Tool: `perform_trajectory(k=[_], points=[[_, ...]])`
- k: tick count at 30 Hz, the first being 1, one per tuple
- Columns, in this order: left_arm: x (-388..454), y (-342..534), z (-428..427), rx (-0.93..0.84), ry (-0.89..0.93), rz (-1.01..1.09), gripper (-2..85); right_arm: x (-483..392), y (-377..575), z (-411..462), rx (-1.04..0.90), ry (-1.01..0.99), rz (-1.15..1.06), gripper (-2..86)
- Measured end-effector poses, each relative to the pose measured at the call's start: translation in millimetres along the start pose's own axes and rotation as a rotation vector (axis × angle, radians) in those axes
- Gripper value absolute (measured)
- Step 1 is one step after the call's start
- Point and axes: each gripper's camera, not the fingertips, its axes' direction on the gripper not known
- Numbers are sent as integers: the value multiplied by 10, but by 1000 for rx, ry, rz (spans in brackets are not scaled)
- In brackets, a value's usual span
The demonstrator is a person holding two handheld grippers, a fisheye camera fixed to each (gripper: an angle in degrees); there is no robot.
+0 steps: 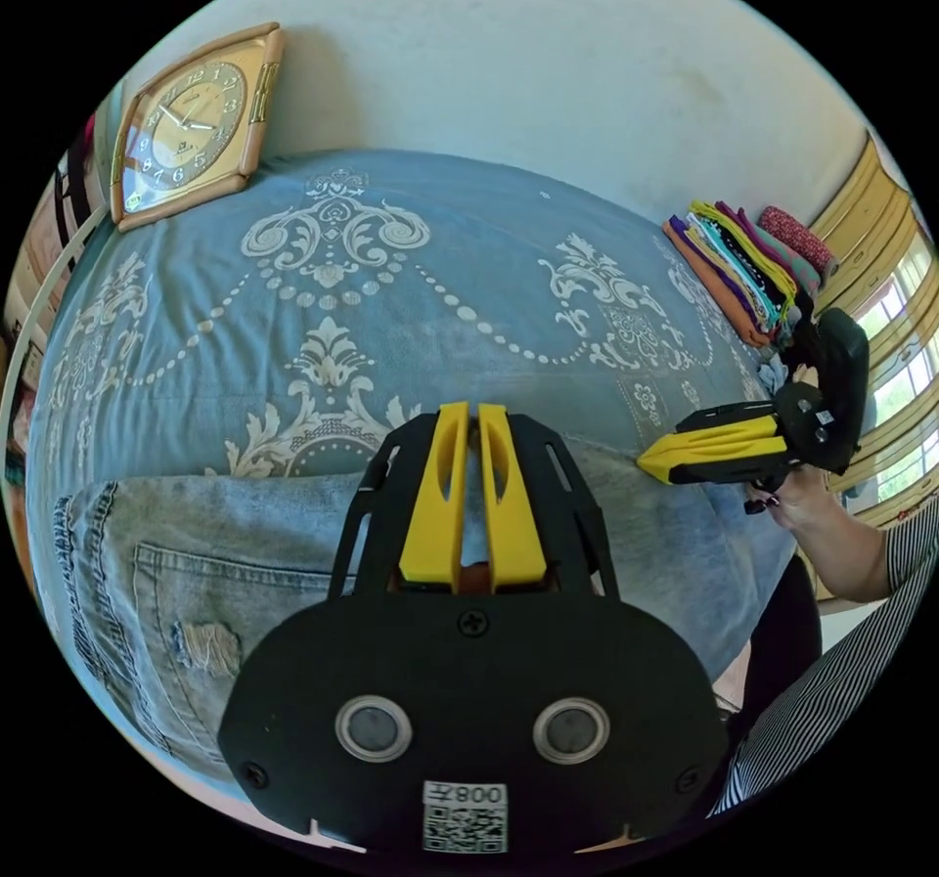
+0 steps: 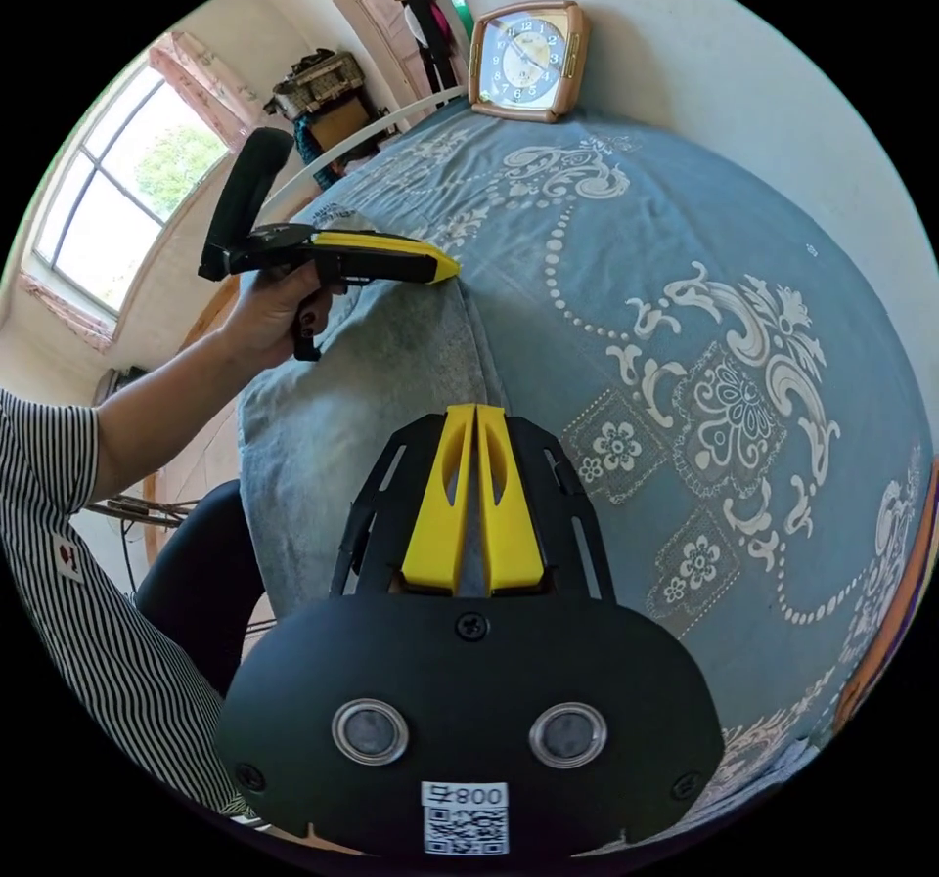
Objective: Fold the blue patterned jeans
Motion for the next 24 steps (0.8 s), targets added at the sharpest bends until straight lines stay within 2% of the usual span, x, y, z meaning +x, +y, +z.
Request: perform_trajectory(k=[3, 7, 9, 12, 15, 18, 24], points=[[64, -57, 4, 5, -7, 0, 23, 34, 77, 62, -1, -21, 32, 2], [257, -18, -208, 115, 4, 37, 23, 47, 175, -49, 18, -65, 55, 2], [379, 29, -250, 136, 32, 71, 20, 18, 302, -212, 55, -18, 71, 2], [593, 67, -101, 62, -4, 136, 10, -66, 543, -431, 93, 31, 72, 1], [730, 54, 182, -50, -104, 167, 4, -175, 785, -451, 49, 60, 57, 1], [789, 3, 206, -56, -119, 167, 3, -236, 967, -307, -23, 156, 57, 2], [896, -17, 159, -21, -125, 159, 8, -292, 1120, -401, -1, 154, 63, 5]])
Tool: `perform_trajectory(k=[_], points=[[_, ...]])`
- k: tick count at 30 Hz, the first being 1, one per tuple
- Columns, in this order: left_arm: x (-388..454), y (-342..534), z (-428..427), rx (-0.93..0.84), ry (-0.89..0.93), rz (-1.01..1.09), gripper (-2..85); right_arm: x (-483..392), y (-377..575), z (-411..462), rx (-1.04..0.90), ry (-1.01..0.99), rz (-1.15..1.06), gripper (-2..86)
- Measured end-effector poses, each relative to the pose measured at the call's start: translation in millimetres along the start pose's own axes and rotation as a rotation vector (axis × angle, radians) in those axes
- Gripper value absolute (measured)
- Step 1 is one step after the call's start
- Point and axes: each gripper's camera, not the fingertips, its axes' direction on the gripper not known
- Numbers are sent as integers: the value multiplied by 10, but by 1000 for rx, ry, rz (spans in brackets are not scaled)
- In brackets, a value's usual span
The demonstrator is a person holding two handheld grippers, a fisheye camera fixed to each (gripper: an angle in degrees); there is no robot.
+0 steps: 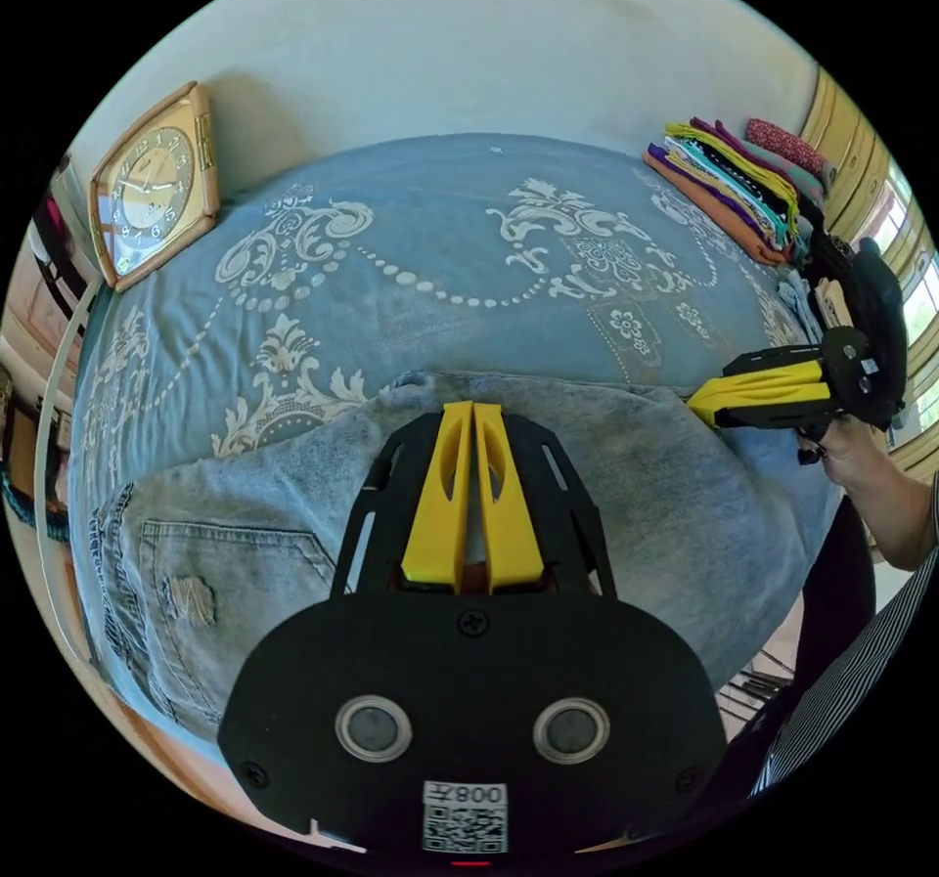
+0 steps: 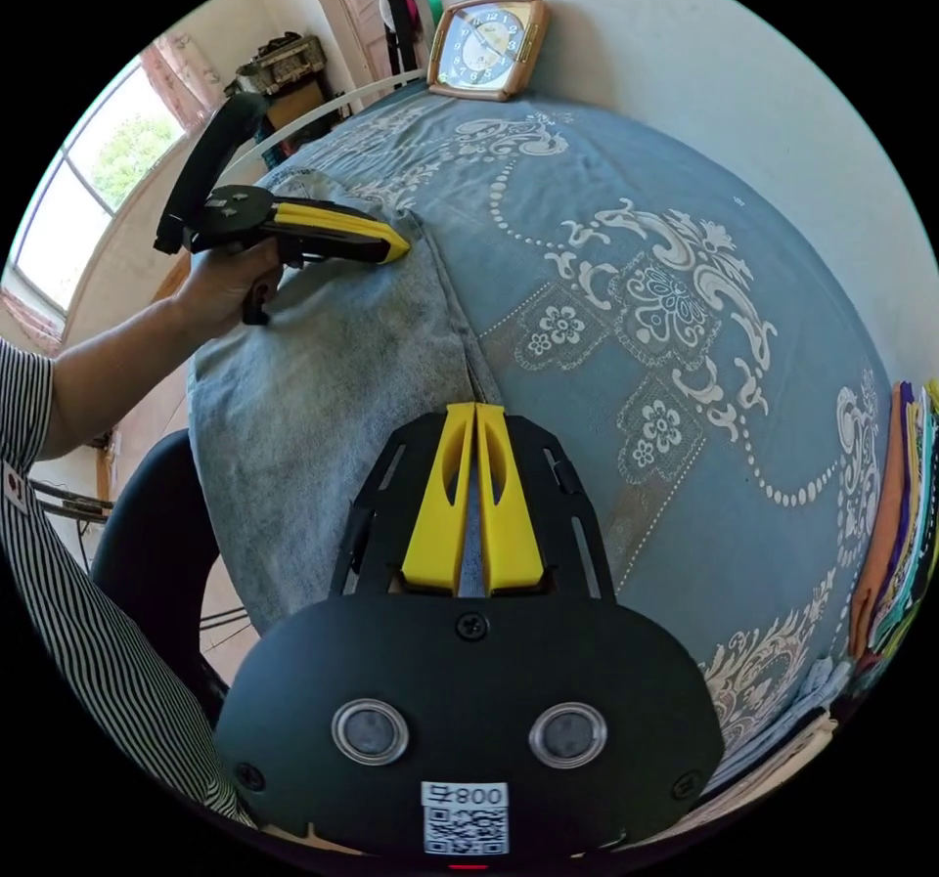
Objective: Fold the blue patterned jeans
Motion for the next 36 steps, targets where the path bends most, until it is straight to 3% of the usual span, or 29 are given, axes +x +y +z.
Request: perform_trajectory(k=[6, 11, 21, 31, 36], points=[[322, -34, 1, 18, 329, 135, 62, 39, 269, -288, 45, -35, 56, 31], [449, -31, 139, -36, 233, 161, 41, 33, 427, -228, -12, -24, 72, 55], [338, 58, 23, 16, 236, 129, 6, -112, 624, -447, 20, 69, 46, 6], [145, 255, -59, 37, 248, 109, 31, -7, 804, -495, 54, 22, 138, 4], [129, 376, -151, 49, 365, 138, 65, 39, 987, -721, 125, -4, 184, 5]])
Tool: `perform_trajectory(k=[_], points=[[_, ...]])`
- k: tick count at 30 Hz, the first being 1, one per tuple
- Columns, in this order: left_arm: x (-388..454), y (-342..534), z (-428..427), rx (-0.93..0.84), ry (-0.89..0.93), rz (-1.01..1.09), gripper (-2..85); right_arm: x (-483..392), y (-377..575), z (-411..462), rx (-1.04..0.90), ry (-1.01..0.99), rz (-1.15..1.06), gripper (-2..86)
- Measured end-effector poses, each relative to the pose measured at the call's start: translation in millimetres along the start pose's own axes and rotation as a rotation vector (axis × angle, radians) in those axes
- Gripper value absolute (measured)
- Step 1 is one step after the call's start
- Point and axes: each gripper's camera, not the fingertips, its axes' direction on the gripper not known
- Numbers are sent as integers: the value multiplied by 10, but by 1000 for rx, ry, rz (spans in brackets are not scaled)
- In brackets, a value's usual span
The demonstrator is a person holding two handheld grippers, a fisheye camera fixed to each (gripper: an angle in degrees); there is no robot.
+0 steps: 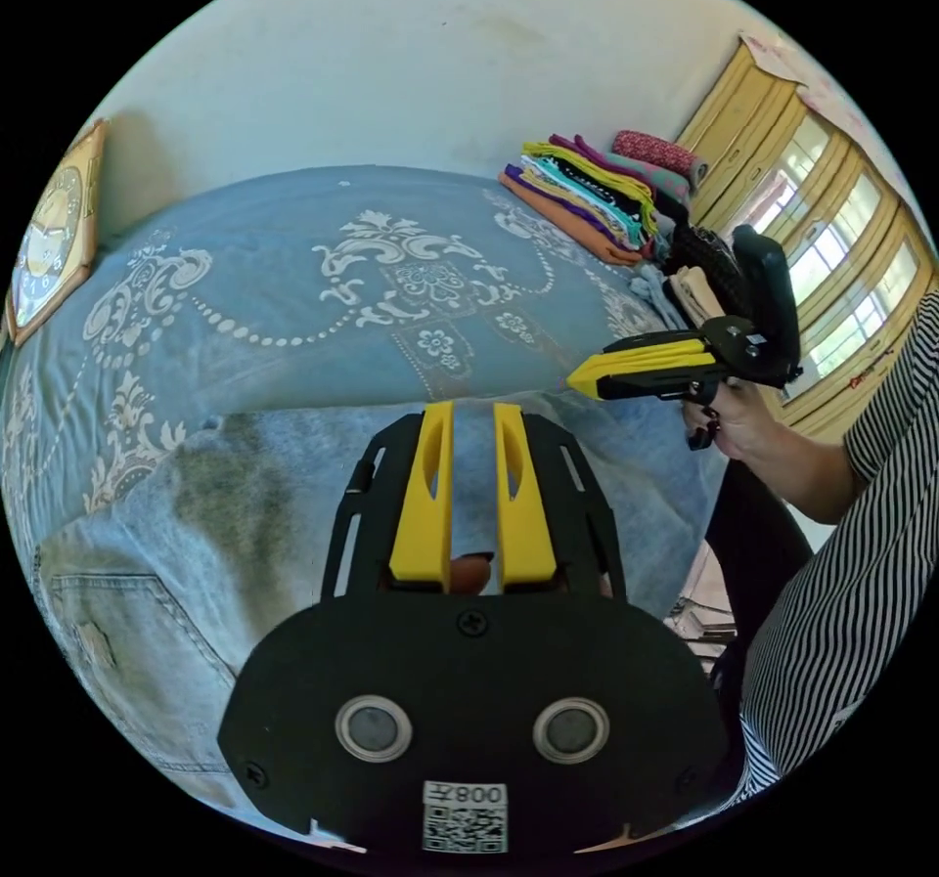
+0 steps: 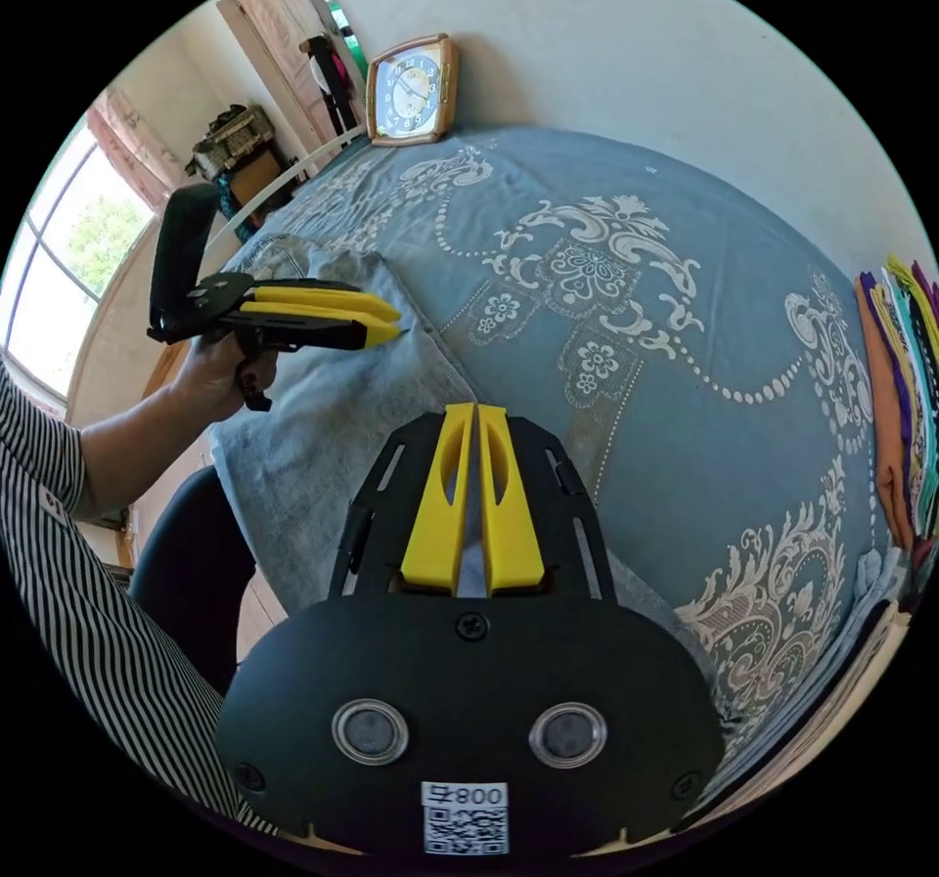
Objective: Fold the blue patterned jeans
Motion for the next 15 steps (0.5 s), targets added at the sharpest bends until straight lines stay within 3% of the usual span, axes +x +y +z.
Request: perform_trajectory(k=[3, 6, 12, 15], points=[[-18, 50, 191, -116, -56, 3, 62, 38, 124, -49, -27, 50, 19, 6], [-82, 134, 123, -103, -63, -4, 47, 110, 224, 82, -120, 75, 46, 7], [-20, 319, -60, -94, -67, 51, 34, 52, 250, -59, -62, 121, 50, 2], [-55, 411, -5, -122, -92, 61, 29, 68, 263, 115, -139, 163, 43, -1]])
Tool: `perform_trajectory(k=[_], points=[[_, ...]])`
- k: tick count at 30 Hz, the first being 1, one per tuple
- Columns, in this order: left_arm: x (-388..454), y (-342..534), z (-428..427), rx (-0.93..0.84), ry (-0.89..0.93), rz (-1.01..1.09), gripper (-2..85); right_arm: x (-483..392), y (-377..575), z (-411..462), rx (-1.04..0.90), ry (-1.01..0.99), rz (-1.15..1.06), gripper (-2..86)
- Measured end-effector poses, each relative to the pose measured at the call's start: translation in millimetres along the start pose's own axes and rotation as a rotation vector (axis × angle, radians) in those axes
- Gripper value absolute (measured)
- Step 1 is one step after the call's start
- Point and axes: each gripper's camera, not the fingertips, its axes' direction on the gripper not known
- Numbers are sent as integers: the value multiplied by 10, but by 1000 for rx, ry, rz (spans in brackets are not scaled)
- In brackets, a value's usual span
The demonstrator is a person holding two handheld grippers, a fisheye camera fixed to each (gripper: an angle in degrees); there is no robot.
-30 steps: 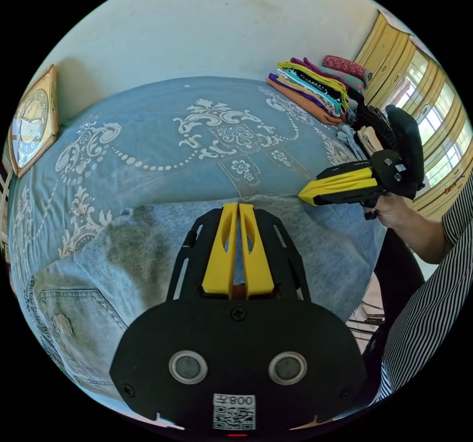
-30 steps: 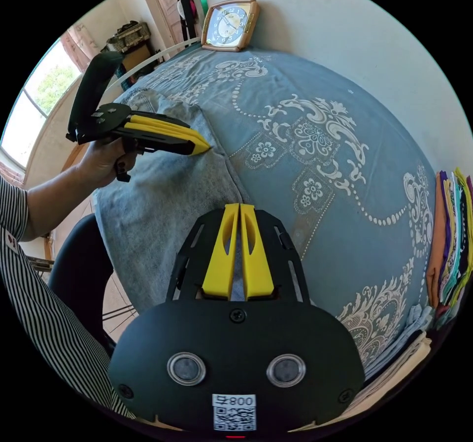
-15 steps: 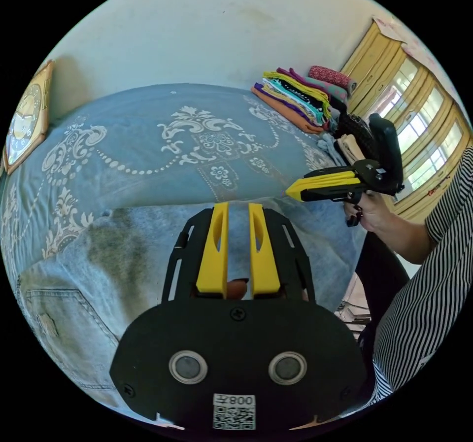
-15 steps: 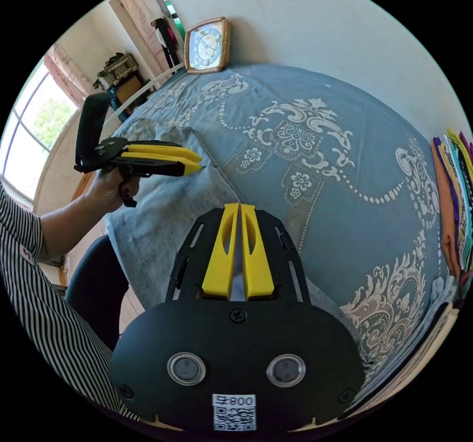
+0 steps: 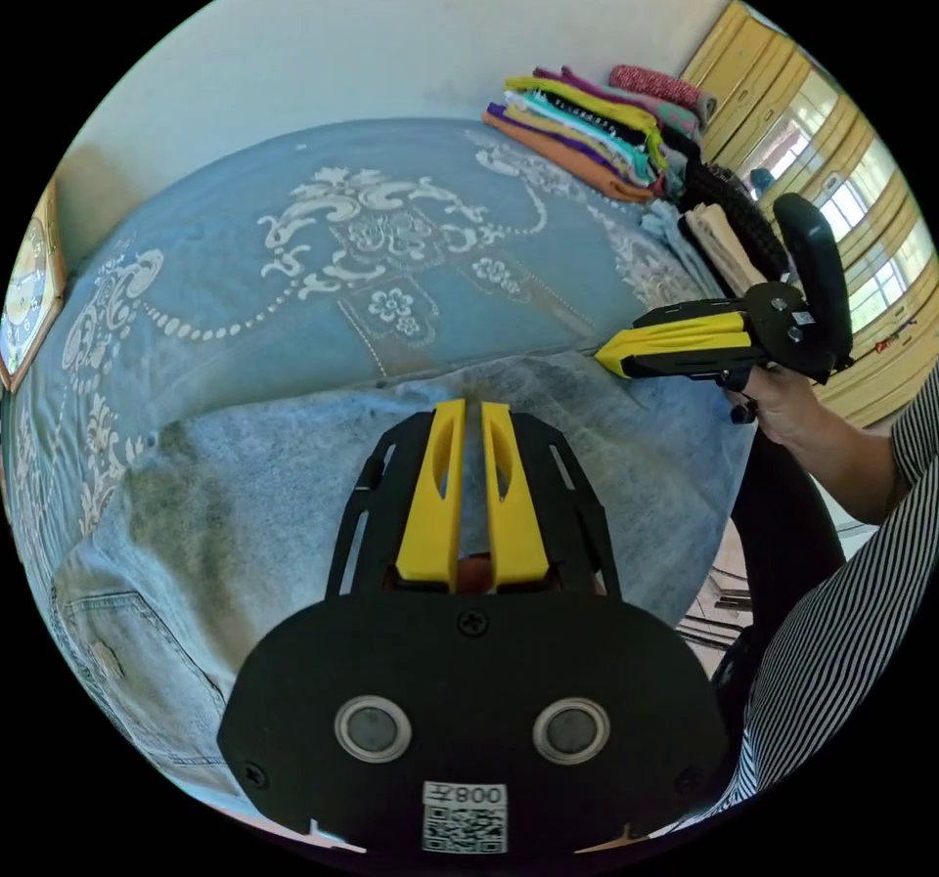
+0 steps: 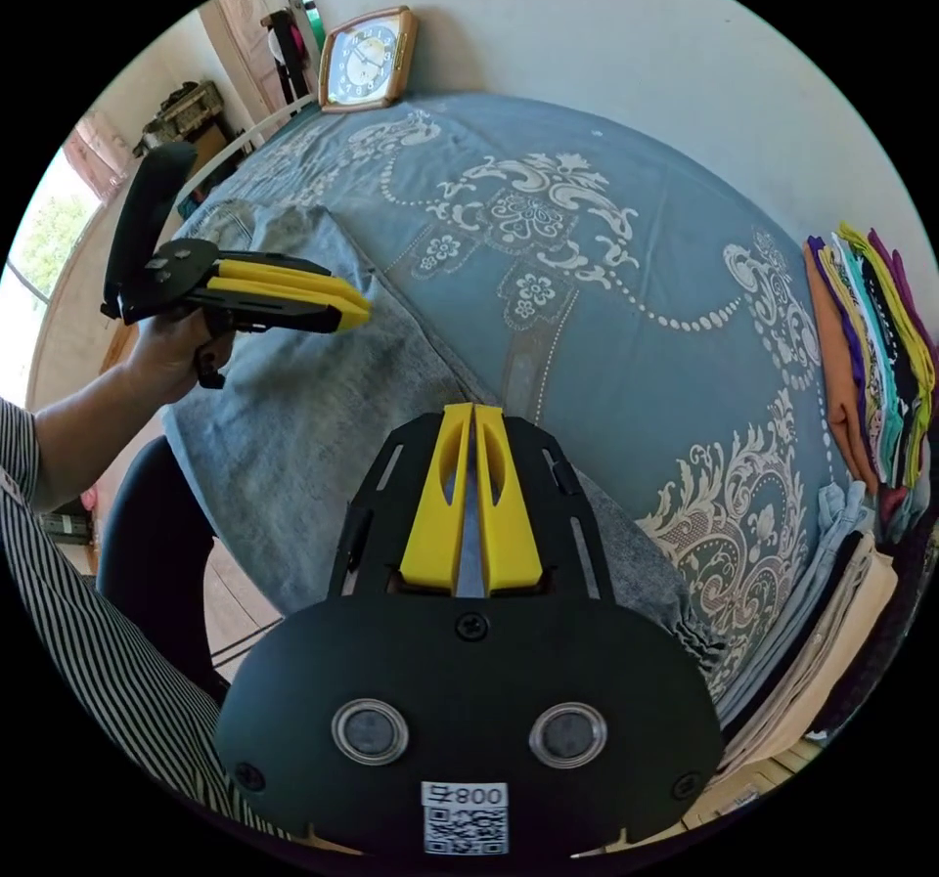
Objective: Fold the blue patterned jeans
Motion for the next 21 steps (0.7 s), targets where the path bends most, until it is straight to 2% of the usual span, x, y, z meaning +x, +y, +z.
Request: perform_trajectory(k=[3, 7, 9, 12, 16, 18, 21], points=[[-132, 138, -79, -25, 39, -31, 25, 63, 6, 13, 22, -49, 14, -3], [-417, 545, -461, 87, 38, -129, 28, 76, -10, 21, 20, -60, 18, -3], [-686, 822, -744, 162, -13, -225, 36, 72, -10, -1, 37, -56, 27, -2], [-1285, 1377, -1303, 263, -188, -437, 58, 36, -75, -92, 99, -63, 31, 0], [-2244, 2194, -2055, 395, -343, -756, 93, -115, -423, -137, 190, -204, -33, 1], [-2626, 2470, -2224, 400, -365, -852, 104, -235, -656, -91, 198, -278, -83, 2], [-3143, 2796, -2307, 307, -374, -975, 119, -471, -1023, 28, 209, -377, -153, 3]])
